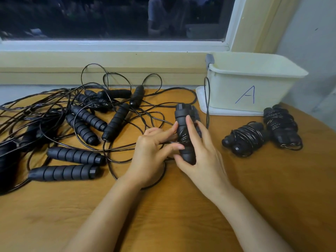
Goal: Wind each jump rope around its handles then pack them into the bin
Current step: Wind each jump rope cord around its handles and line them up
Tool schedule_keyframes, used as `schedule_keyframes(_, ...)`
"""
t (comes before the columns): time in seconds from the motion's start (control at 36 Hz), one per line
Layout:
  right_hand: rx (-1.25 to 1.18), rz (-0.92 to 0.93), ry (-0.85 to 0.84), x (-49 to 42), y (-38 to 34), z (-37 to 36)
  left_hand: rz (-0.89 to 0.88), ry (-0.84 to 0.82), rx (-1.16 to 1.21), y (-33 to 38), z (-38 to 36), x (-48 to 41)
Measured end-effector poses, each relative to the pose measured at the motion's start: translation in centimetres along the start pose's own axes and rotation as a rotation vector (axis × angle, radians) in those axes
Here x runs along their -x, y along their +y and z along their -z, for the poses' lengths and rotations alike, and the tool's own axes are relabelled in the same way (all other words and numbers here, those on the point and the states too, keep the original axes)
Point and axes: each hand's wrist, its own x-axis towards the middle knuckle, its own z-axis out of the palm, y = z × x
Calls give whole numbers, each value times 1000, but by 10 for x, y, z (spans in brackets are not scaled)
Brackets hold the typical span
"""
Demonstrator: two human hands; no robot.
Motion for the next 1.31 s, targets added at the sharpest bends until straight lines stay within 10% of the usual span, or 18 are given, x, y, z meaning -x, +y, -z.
schedule_keyframes(0.33, -302, -11, 129, -4, 1, -2, -38, -5, -334, 2, -6, 2)
schedule_keyframes(0.78, -607, 0, 83, -2, -10, 0, 345, -42, 340, 20, 2, -4)
schedule_keyframes(1.31, -495, 15, -20, -2, -3, -6, 377, 128, 331, 24, 5, -4)
